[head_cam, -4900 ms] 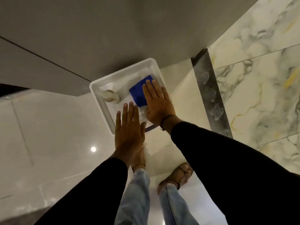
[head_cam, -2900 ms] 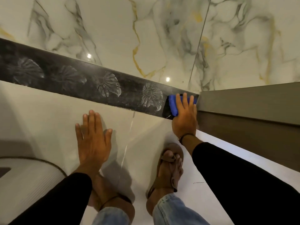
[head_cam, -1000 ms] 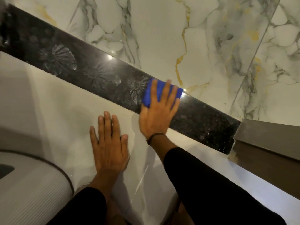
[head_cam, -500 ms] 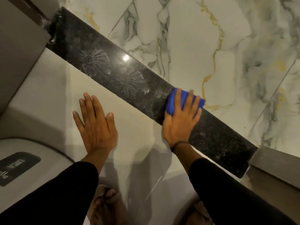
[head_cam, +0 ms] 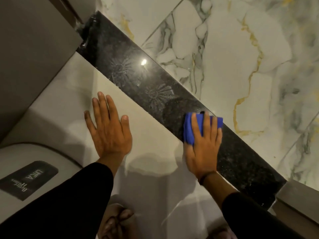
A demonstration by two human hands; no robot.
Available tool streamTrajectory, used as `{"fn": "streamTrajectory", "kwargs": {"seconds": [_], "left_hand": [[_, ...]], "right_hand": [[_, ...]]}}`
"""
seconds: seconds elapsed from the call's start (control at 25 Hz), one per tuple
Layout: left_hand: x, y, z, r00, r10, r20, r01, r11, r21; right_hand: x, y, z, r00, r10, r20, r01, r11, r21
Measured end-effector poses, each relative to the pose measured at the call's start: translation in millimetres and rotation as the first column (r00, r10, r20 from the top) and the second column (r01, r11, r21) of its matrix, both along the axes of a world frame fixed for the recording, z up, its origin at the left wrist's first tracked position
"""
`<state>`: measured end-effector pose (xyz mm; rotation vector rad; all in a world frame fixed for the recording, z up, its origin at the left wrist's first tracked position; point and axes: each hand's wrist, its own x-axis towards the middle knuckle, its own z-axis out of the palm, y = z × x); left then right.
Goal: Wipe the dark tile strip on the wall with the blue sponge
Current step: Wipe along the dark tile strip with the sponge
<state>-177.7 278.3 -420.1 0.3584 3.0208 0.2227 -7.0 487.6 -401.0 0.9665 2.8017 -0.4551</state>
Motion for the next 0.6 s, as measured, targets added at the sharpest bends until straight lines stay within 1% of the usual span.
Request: {"fn": "streamTrajectory", "kwargs": {"seconds": [0.04,0.08,0.12,0.2,0.28,0.36,0.4,0.48,0.52,0.6], "left_hand": [[0.5,-1.4,-0.8,1.000,0.000,-0.005,0.000,1.000,0.002],[1.2,-2.7,-1.1,1.000,-0.004,-0.015,0.004,1.000,0.005],[2.2,-2.5,-0.9,1.000,-0.012,-0.026,0.012,1.000,0.005],[0.1,-1.5,-0.9,1.000,-0.016,-0.026,0.016,1.000,-0.008],[-1.1,-0.1,1.5,1.000,-0.011,0.001,0.011,1.000,-0.022],[-1.7,1.3,2.4,1.000,-0.005,0.013,0.005,0.999,-0.038],[-2.2,0.7,1.4,1.000,-0.002,0.019,0.002,0.999,-0.034],[0.4,-1.0,-0.3,1.000,-0.009,0.018,0.009,1.000,-0.007],[1.1,-1.7,-1.8,1.000,-0.014,0.013,0.014,1.000,0.005],[1.8,-1.9,-3.2,1.000,-0.016,0.009,0.016,1.000,0.022]], "right_hand": [[-29.6,2.1,-2.6,0.998,-0.045,-0.032,0.045,0.999,0.006],[-64.3,0.7,-6.0,0.996,-0.052,-0.070,0.053,0.999,0.008],[-96.6,-3.9,-8.2,0.996,-0.009,-0.094,0.010,1.000,0.013],[-131.5,-21.6,-10.7,0.976,0.194,-0.095,-0.189,0.980,0.054],[-111.4,-33.3,-7.4,0.909,0.412,-0.062,-0.411,0.911,0.039],[-58.8,-23.6,-0.7,0.852,0.523,-0.021,-0.523,0.852,0.001],[-35.1,-12.7,4.1,0.846,0.533,0.000,-0.533,0.846,-0.014],[-19.6,12.7,11.2,0.887,0.461,0.017,-0.460,0.887,-0.033],[-32.1,19.8,11.2,0.912,0.410,0.017,-0.409,0.912,-0.036],[-87.5,16.5,9.8,0.941,0.340,-0.005,-0.340,0.940,-0.027]]}}
